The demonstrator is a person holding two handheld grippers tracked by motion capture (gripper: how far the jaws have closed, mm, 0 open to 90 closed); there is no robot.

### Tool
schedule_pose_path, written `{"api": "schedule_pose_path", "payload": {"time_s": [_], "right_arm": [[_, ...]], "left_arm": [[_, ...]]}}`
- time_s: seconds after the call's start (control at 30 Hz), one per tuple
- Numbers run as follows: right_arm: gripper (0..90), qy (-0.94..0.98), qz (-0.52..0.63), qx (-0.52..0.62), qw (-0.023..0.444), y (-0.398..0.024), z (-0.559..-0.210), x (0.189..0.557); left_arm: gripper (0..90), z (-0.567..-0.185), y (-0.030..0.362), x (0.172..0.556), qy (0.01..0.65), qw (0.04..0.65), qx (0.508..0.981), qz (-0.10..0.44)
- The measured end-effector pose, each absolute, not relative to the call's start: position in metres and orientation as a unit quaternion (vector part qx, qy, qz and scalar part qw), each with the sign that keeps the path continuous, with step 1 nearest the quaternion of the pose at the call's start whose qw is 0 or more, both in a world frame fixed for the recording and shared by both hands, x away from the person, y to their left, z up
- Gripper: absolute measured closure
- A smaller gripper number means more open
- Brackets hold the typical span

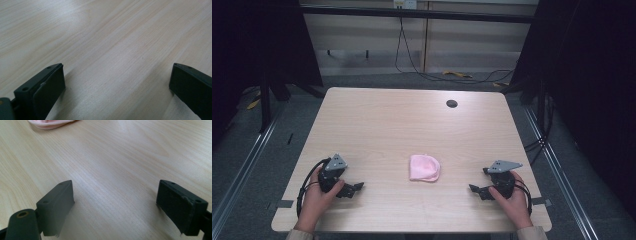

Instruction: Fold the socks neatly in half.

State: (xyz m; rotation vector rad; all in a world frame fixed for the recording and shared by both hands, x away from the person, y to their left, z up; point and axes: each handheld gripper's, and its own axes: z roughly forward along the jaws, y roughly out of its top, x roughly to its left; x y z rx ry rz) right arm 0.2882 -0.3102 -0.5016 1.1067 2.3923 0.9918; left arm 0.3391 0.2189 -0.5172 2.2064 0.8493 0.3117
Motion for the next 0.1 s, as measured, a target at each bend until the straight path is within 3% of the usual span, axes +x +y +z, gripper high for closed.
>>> {"api": "schedule_pose_path", "payload": {"time_s": [0.1], "right_arm": [[13.9, 0.838, 0.348, 0.388, 0.162, -0.3102, -0.5016, 0.2882]], "left_arm": [[0.0, -0.5171, 0.2190, 0.3392, 0.330, 0.369, 0.860, 0.123]]}}
